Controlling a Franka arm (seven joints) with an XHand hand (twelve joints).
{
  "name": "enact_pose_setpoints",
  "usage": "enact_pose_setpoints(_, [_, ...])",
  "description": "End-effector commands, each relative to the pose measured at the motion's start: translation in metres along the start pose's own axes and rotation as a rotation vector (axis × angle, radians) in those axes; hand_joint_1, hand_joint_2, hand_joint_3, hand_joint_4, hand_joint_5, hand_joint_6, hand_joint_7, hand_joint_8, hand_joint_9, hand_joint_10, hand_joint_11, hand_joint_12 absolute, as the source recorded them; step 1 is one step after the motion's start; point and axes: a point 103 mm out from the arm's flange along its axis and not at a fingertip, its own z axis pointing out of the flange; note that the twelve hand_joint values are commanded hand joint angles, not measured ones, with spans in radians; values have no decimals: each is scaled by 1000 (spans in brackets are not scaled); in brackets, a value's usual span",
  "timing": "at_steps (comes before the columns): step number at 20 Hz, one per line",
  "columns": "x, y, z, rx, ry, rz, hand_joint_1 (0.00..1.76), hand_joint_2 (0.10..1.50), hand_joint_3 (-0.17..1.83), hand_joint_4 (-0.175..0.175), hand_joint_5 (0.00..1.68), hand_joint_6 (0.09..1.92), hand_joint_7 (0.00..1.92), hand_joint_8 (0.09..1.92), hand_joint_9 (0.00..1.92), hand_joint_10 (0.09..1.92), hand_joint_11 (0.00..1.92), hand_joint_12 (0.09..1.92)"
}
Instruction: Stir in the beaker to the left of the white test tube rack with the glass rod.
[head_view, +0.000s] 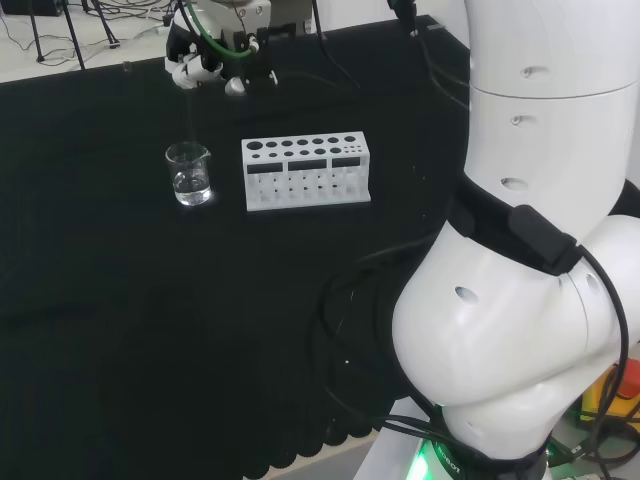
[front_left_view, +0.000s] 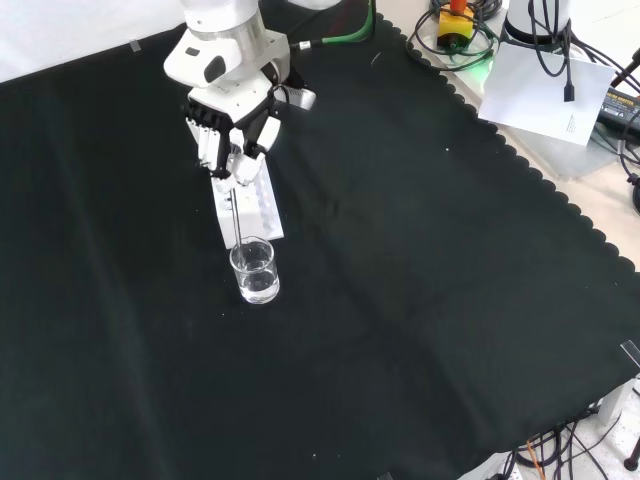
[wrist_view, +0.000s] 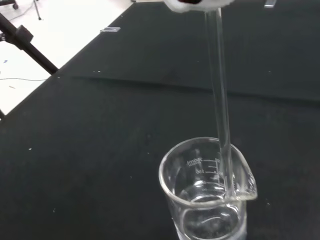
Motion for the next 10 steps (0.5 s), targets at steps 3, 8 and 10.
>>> enact_pose_setpoints(3, [8,-18,-2,0,-7,7,1299,1069,0,-175,1087,526,1114,1103,1568,887,1616,770])
enact_pose_setpoints(8, [12,-32,-6,-17,29,-64,1299,1069,0,-175,1087,526,1114,1103,1568,886,1616,771])
enact_pose_setpoints(10, [19,-29,4,-13,12,-68,1299,1069,0,-175,1087,526,1114,1103,1568,886,1616,772])
